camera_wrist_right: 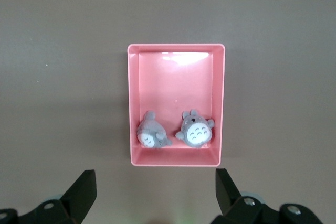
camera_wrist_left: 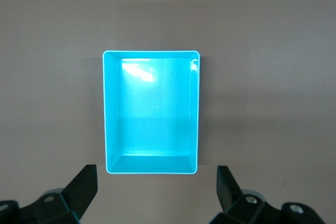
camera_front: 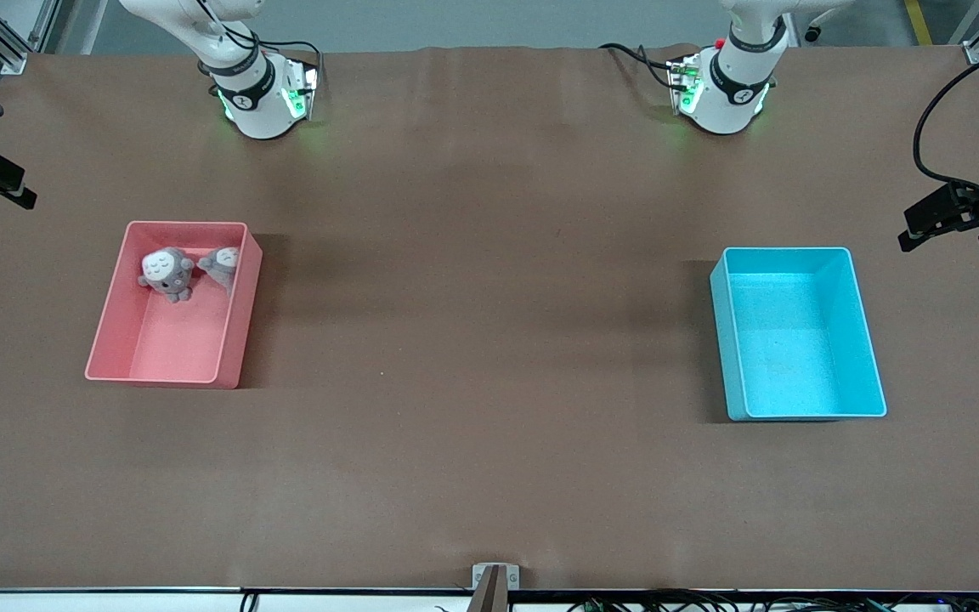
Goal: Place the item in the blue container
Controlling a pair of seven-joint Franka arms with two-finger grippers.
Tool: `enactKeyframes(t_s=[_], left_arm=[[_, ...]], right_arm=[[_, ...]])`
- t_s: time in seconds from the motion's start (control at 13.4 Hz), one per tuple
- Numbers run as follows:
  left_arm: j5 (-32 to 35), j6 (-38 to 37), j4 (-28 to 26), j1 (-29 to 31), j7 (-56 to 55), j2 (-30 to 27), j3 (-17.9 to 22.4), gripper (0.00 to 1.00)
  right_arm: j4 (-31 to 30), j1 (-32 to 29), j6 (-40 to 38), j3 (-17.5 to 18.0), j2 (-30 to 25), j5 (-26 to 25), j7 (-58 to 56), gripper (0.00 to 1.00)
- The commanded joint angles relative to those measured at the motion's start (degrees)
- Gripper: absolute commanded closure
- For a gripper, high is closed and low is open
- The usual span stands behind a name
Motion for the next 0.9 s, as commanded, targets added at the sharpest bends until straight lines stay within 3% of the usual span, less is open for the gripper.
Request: enactKeyframes(t_s=[0.0,0.37,0.82], left_arm=[[-0.69,0.15,0.16,0.00,0.23,-0.07,0.08,0.00],[-0.60,0.94,0.33,0.09,0.23,0.02,-0.01,0.00],[-0.60,0.85,0.16,0.18,-0.38,0.11,-0.01,0.00]], right_arm=[[-1.33,0.14,-0.79,0.05,-1.32,0.24,0.29,0.00],[-1.85,-0.03,-0.97,-0.21,-1.32,1.56,0.21,0.00],[-10.89,-0.29,3.93,-0.39,-2.46,1.56,0.21,0.00]])
